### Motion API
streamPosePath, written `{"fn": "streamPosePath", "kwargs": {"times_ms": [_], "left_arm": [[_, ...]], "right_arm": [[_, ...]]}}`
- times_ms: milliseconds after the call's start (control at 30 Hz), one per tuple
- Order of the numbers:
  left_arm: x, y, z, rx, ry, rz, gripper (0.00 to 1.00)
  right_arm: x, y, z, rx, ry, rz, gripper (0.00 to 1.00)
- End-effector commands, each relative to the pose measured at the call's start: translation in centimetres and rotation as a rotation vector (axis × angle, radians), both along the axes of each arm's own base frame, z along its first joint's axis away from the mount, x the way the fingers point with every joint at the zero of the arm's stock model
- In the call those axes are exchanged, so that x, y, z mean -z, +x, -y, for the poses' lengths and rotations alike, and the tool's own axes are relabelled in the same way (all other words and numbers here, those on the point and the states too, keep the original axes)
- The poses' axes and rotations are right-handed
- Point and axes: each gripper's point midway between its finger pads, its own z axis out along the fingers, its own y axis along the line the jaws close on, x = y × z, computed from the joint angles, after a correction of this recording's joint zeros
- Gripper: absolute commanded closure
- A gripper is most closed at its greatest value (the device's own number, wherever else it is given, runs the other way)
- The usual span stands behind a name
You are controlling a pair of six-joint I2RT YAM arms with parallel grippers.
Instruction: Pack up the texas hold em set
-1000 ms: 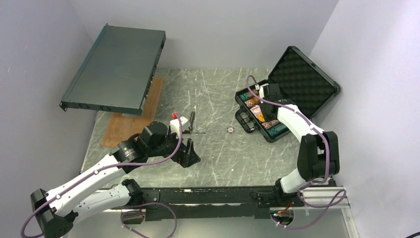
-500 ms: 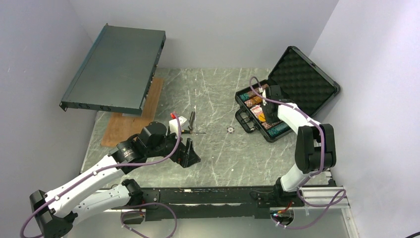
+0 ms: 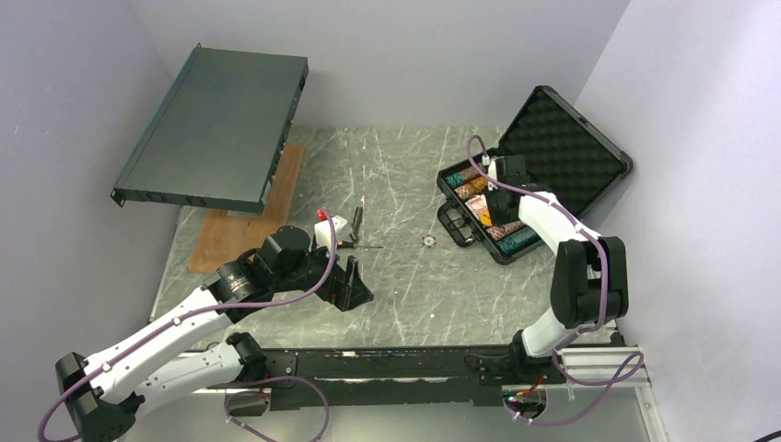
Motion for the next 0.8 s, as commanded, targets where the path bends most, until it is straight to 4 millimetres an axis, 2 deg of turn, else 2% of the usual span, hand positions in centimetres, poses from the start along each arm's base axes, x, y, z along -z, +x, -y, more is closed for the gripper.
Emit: {"fn": "streamPosePath", "kwargs": {"times_ms": [0, 100, 167, 300, 433, 500, 600, 700, 767], "left_arm": [[-2.1, 0.2, 0.4, 0.003, -0.049, 0.028, 0.01], [-1.9, 0.2, 0.4, 0.002, -0.05, 0.024, 0.01], [-1.8, 0.1, 0.5, 0.004, -0.051, 0.02, 0.01], [-2.0, 0.2, 0.7, 0.009, -0.052, 0.018, 0.01], [-2.1, 0.3, 0.8, 0.011, -0.054, 0.018, 0.01], [-2.1, 0.3, 0.9, 0.012, -0.055, 0.014, 0.01], [-2.1, 0.2, 0.9, 0.012, -0.055, 0.012, 0.01], [-2.0, 0.2, 0.6, 0.006, -0.049, 0.012, 0.01], [-2.0, 0.1, 0.5, 0.003, -0.047, 0.014, 0.01]], "right_arm": [[1.9, -0.3, 0.9, 0.053, 0.004, -0.028, 0.81], [2.9, -1.0, 1.4, 0.061, -0.02, -0.072, 0.83], [2.8, -0.9, 1.3, 0.059, -0.019, -0.07, 0.84], [0.5, 0.2, 0.7, 0.039, 0.002, -0.021, 0.85], [-2.6, 1.4, -1.0, 0.002, 0.069, 0.063, 0.7], [-3.1, 1.7, -1.3, 0.0, 0.088, 0.08, 0.67], [-2.5, 1.9, -1.0, 0.0, 0.073, 0.074, 0.69], [-1.1, 1.5, -0.4, 0.011, 0.036, 0.036, 0.81], [-0.1, 1.1, 0.0, 0.023, 0.014, 0.007, 0.84]]}}
